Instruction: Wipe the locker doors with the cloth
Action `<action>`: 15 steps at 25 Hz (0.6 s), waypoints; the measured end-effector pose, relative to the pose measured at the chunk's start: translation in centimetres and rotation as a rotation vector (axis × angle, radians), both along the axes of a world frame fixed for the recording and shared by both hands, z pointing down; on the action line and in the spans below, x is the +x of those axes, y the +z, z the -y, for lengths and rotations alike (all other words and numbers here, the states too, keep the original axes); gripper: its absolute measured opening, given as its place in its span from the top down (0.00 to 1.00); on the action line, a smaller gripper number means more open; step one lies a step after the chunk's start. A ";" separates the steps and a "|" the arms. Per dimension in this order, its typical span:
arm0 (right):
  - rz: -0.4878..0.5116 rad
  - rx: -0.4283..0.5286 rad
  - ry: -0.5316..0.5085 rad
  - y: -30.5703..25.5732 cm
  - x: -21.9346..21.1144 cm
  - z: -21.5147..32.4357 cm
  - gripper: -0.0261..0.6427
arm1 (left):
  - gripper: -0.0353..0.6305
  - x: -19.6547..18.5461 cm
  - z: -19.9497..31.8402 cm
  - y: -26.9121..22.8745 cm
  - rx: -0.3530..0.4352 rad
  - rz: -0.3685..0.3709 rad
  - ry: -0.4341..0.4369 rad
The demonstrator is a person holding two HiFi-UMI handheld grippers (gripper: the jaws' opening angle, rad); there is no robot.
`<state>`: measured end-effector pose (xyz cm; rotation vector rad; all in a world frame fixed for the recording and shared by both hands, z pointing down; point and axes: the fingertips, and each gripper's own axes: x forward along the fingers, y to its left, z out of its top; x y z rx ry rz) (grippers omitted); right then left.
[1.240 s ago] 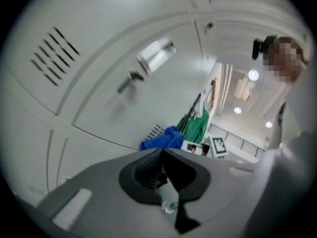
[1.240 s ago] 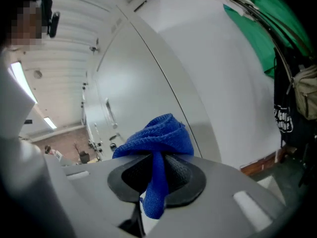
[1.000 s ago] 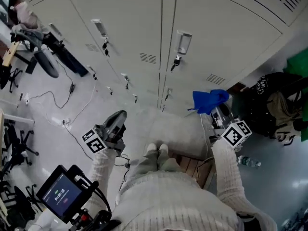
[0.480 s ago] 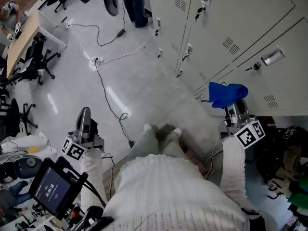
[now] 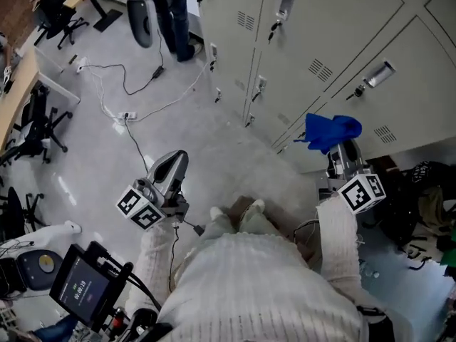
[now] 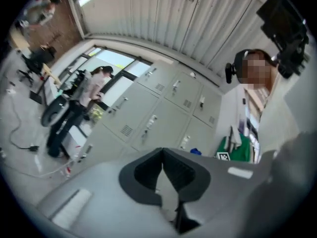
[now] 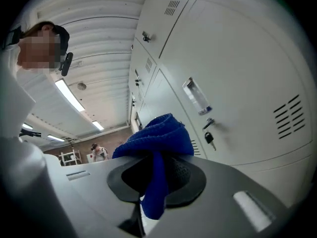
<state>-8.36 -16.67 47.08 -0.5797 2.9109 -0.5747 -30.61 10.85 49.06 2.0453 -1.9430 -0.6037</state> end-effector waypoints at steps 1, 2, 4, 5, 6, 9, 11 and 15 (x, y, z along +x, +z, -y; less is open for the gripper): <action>-0.008 0.007 0.034 -0.3 0.8 0.4 0.88 | 0.94 1.4 3.0 -0.9 0.020 0.008 0.076; -0.019 0.012 0.065 -0.5 1.6 1.0 0.88 | 0.94 2.9 6.0 -1.8 0.039 0.012 0.146; -0.032 0.010 0.134 -0.7 3.7 2.3 0.88 | 0.94 6.5 11.9 -3.3 0.063 0.016 0.276; -0.038 0.006 0.175 -0.9 5.1 3.0 0.88 | 0.94 8.7 14.7 -4.0 0.071 0.022 0.341; -0.046 0.005 0.222 -1.1 6.6 3.6 0.88 | 0.94 11.1 17.4 -4.7 0.076 0.028 0.407; -0.099 0.019 0.335 -3.0 9.9 5.0 0.88 | 0.94 17.7 24.0 -7.0 0.062 0.029 0.565; -0.134 0.017 0.357 -4.2 10.9 5.5 0.88 | 0.94 21.1 26.5 -7.8 0.019 0.017 0.613; -0.190 -0.005 0.380 -3.9 12.9 6.3 0.89 | 0.94 25.8 29.6 -6.5 -0.088 -0.005 0.648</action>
